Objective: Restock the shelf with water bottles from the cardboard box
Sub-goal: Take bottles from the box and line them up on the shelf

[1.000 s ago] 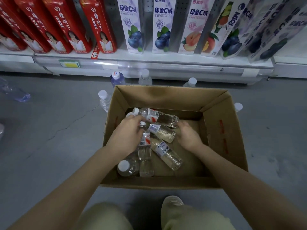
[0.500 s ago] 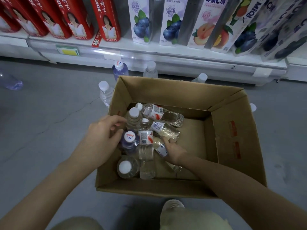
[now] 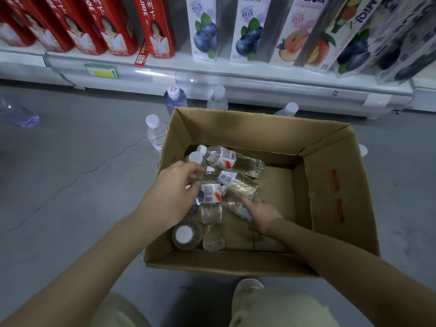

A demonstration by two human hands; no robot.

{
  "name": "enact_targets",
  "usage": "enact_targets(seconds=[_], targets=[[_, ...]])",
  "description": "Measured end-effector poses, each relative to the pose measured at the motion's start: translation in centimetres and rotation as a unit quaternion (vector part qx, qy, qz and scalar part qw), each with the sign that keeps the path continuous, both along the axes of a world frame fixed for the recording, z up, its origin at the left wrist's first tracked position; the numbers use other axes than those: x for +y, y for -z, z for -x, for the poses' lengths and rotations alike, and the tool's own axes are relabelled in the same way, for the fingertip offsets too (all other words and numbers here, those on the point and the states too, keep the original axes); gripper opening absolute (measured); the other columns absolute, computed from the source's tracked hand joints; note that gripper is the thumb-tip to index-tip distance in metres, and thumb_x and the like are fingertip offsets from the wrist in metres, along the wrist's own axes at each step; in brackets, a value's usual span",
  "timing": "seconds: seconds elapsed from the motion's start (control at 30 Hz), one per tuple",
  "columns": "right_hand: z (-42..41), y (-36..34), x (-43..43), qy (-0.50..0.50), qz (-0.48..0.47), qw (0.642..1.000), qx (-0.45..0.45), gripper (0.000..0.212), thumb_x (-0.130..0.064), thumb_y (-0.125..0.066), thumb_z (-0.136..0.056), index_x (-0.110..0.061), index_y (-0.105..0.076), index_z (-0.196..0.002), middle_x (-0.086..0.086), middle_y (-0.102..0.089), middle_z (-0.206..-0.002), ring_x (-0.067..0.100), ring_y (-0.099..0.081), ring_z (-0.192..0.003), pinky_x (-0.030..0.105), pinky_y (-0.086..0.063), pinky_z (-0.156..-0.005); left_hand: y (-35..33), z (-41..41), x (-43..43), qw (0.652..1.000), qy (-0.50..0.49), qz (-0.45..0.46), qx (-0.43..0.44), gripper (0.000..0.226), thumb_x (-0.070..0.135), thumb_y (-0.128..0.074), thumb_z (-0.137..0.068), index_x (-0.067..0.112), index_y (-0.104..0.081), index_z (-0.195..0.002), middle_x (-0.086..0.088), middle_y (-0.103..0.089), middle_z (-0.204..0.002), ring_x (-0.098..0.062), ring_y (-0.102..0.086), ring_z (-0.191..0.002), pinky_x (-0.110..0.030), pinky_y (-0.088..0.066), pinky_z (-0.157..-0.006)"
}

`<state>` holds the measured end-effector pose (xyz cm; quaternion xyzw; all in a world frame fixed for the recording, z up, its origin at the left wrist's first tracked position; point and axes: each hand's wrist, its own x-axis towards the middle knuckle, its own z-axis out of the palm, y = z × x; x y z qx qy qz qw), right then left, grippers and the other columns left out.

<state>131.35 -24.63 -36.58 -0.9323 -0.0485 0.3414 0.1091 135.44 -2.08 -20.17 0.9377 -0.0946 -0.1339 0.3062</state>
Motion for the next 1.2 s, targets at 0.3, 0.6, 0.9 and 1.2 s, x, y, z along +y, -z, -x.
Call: enact_targets(seconds=[0.3,0.6,0.9,1.2], targets=[[1.5,-6.0,-4.0,0.157,-0.087,0.978,-0.105,0.093,-0.019,-0.068,-0.080,-0.050,-0.005,-0.141,0.002,-0.042,-0.110,0.020,-0.056,-0.086,0.030,-0.049,-0.065,4.6,0.4,-5.8,0.990,-0.005,-0.040,0.132,0.038,0.008,-0.052,-0.091,0.011,-0.051,-0.129,-0.009,-0.058,-0.121,-0.024,-0.057,-0.106,-0.028,-0.045,-0.081],[0.7,-7.6,-5.0,0.218,-0.162,0.951,-0.146,0.094,-0.019,-0.073,-0.076,-0.047,-0.013,-0.143,-0.004,-0.040,-0.110,0.014,-0.054,-0.085,0.022,-0.042,-0.061,12.3,1.0,-9.1,0.951,-0.155,-0.017,0.269,0.054,0.008,-0.060,-0.083,0.012,-0.035,-0.131,-0.017,-0.039,-0.137,-0.033,-0.041,-0.124,-0.038,-0.041,-0.100],[-0.8,-6.1,-5.9,0.234,-0.200,0.938,-0.161,0.100,-0.020,-0.076,-0.074,-0.051,-0.009,-0.142,-0.008,-0.040,-0.112,0.009,-0.054,-0.091,0.028,-0.051,-0.072,16.6,1.3,-11.8,0.930,-0.209,-0.154,0.259,0.099,-0.001,-0.061,-0.079,0.032,0.001,-0.148,-0.028,-0.013,-0.145,-0.041,-0.026,-0.132,-0.045,-0.036,-0.103],[-1.3,-5.0,-7.0,0.251,-0.214,0.932,-0.154,0.105,-0.017,-0.079,-0.071,-0.050,-0.008,-0.142,-0.004,-0.044,-0.122,0.012,-0.056,-0.094,0.037,-0.056,-0.078,19.2,2.0,-10.1,0.943,-0.107,-0.259,0.179,0.125,0.010,-0.073,-0.076,0.026,0.033,-0.140,-0.027,-0.011,-0.145,-0.036,-0.032,-0.129,-0.038,-0.044,-0.097]])
